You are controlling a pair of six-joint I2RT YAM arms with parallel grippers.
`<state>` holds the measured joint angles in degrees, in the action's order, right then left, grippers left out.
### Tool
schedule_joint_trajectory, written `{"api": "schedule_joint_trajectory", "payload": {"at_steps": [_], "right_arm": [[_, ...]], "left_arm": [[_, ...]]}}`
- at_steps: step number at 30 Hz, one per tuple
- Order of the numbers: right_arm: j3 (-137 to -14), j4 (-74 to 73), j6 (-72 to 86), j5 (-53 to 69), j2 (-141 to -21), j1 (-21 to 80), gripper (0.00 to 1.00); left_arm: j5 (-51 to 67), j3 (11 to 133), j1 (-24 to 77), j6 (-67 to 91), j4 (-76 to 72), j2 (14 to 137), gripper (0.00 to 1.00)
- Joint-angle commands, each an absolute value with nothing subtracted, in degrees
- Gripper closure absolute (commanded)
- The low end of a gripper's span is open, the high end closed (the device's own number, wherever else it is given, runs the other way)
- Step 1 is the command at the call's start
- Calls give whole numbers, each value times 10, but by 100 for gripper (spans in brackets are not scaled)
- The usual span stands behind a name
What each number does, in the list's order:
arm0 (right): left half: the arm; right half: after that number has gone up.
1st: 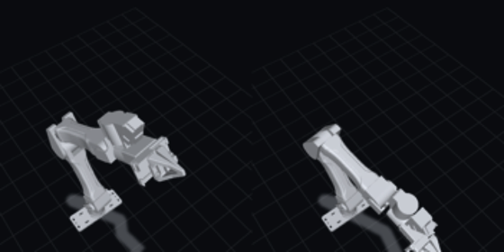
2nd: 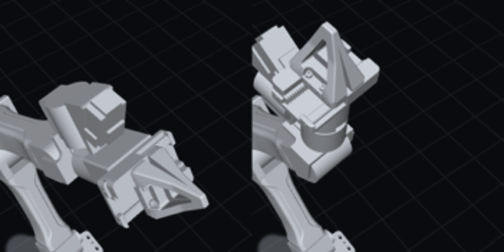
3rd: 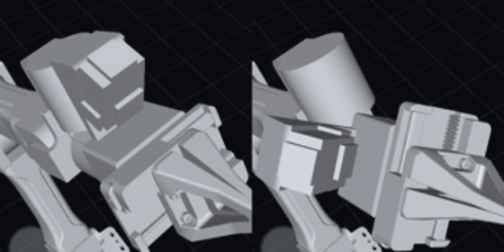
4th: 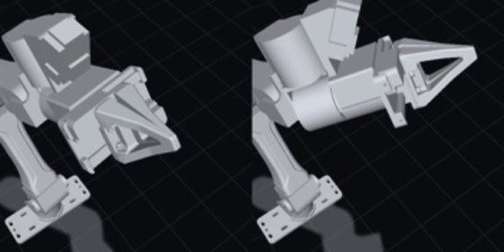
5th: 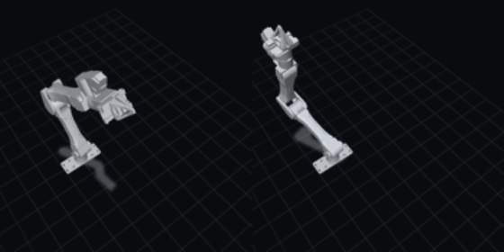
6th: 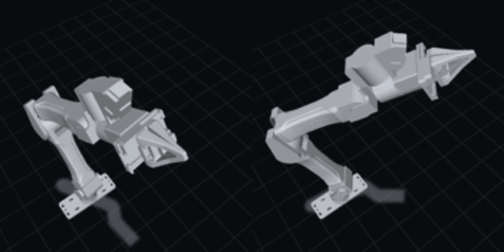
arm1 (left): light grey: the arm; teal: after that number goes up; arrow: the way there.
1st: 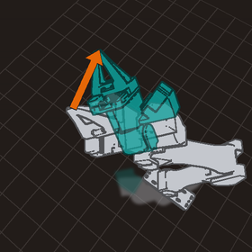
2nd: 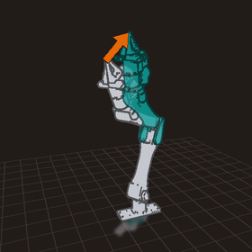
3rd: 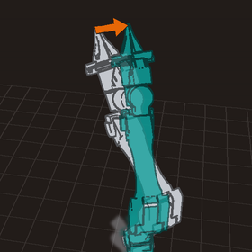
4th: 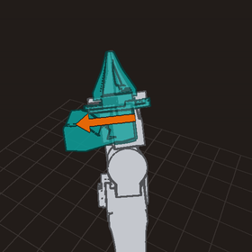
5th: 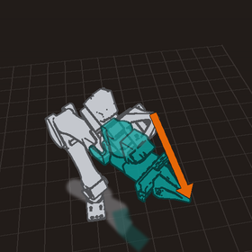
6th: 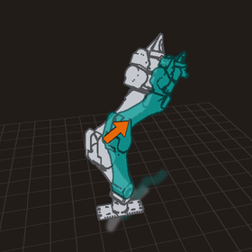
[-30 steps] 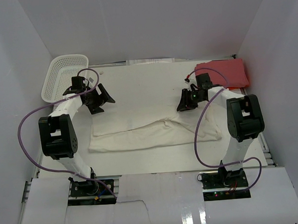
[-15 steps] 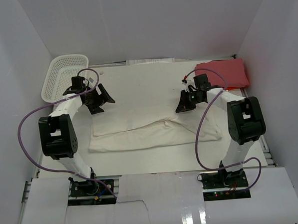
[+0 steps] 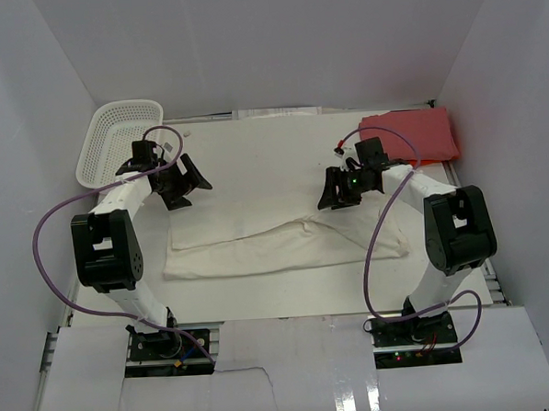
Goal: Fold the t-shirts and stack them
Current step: Fold the other side of the tshirt into a rectangle
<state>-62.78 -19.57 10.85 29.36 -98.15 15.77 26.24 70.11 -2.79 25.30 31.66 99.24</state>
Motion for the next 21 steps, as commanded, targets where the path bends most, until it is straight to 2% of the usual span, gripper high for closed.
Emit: {"api": "schedule_joint_trajectory", "payload": {"at_steps": [1,21], "right_arm": [[-661,-207,100,269,-996,157,39],[-654,-170,64,251,-1028,139,43]], "left_arm": [[270,699,-29,243,311,979,2],[272,689,-29,234,308,971,2]]}}
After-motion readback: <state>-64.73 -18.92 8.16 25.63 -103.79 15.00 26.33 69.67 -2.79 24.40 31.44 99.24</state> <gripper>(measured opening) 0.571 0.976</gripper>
